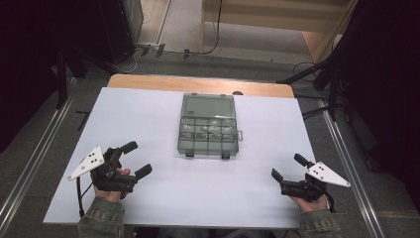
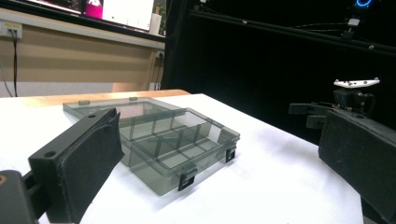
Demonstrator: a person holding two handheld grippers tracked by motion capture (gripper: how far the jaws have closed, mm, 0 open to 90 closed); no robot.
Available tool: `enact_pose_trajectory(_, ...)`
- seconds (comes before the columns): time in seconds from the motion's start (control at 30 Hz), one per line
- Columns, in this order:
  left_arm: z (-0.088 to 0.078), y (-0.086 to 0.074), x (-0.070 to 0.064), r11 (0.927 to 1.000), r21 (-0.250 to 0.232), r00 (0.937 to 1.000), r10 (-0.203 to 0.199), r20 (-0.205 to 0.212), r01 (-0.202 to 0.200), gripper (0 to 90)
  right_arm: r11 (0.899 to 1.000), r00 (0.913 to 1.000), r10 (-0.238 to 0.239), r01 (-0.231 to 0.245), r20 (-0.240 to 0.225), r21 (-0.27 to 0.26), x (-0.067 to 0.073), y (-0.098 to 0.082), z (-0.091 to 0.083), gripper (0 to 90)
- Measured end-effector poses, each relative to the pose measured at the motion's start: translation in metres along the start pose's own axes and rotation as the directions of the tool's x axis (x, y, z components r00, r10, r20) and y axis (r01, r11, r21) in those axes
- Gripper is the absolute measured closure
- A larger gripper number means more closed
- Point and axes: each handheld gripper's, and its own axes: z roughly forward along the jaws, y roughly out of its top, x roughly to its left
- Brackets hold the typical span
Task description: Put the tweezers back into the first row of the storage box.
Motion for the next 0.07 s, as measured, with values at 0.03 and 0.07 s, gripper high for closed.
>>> enact_pose_trajectory(0.03, 0.0002, -0.0001, -0.0001, 1.0, 0.001, 1.0, -0.002, 0.0, 0.002, 0.0, 1.0, 1.0, -0.001, 0.001, 0.004, 0.0, -0.0003, -0.0001, 0.0, 0.0)
enact_pose_trajectory(0.07, 0.0003, -0.0002, 0.0, 1.0, 0.001, 1.0, -0.002, 0.0, 0.002, 0.0, 1.0, 1.0, 0.007, -0.007, 0.005, 0.006, -0.0008, -0.0003, 0.0004, 0.0)
